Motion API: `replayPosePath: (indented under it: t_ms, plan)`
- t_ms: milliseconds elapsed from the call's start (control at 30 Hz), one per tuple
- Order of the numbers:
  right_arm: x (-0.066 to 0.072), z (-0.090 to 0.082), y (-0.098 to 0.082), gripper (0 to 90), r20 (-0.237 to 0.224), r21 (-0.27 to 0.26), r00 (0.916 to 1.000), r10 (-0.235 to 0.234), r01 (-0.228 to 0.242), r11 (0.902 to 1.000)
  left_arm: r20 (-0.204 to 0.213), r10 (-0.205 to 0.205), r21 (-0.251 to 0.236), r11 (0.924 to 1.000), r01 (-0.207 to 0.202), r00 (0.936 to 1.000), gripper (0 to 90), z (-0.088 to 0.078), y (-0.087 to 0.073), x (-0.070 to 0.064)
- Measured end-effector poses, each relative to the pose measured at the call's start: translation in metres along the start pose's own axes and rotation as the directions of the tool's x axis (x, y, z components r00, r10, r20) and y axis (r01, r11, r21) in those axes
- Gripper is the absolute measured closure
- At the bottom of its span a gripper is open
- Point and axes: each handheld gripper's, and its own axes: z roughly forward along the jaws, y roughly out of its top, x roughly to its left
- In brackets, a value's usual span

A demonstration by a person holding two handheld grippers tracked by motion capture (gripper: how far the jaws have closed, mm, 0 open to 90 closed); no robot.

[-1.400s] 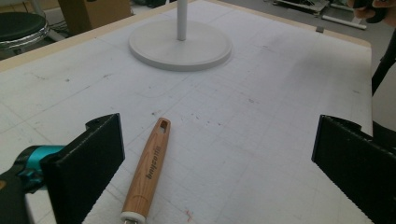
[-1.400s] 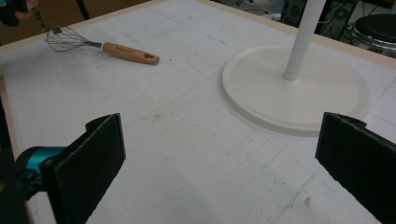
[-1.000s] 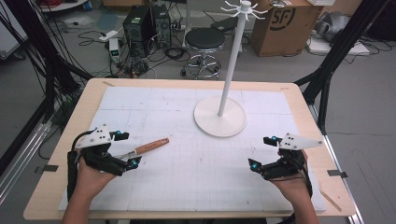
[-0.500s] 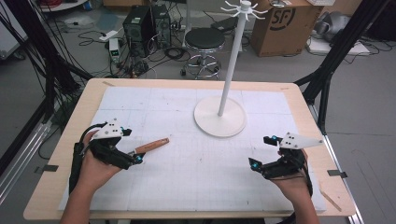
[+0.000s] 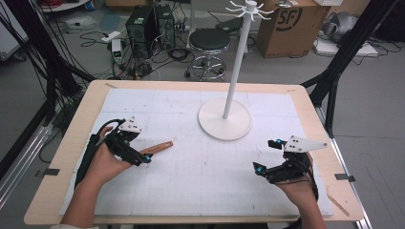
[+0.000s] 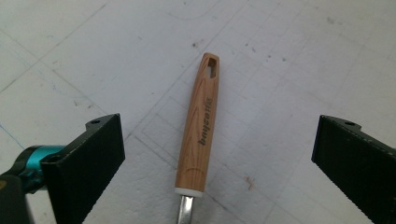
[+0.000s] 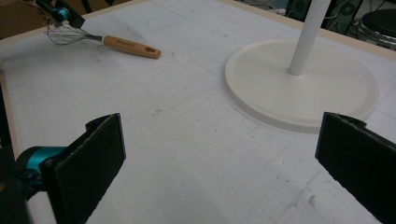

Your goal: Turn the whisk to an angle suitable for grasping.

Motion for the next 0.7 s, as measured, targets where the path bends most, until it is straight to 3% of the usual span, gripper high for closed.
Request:
replayPosePath:
  t_ms: [333, 367, 567, 700]
  plan:
    - [0.002, 0.003, -0.001, 0.5, -0.008, 0.008, 1.0, -0.001, 0.001, 1.0, 0.005, -0.013, 0.107, 0.9942, 0.012, 0.9999, 3.1, 0.02, 0.001, 0.01]
    - [0.002, 0.003, -0.001, 0.6, -0.007, 0.012, 1.0, -0.004, 0.004, 0.9999, 0.001, -0.006, 0.137, 0.9906, 0.006, 1.0, 3.1, 0.024, 0.0, 0.011]
    - [0.001, 0.004, -0.002, 0.6, -0.005, 0.018, 1.0, -0.005, 0.005, 0.9998, -0.002, -0.015, 0.205, 0.9786, 0.015, 0.9999, 3.2, 0.035, -0.003, 0.015]
    - [0.001, 0.004, -0.003, 0.6, -0.005, 0.017, 1.0, -0.001, 0.001, 0.9999, 0.004, -0.025, 0.231, 0.9727, 0.024, 0.9997, 17.2, 0.039, -0.004, 0.016]
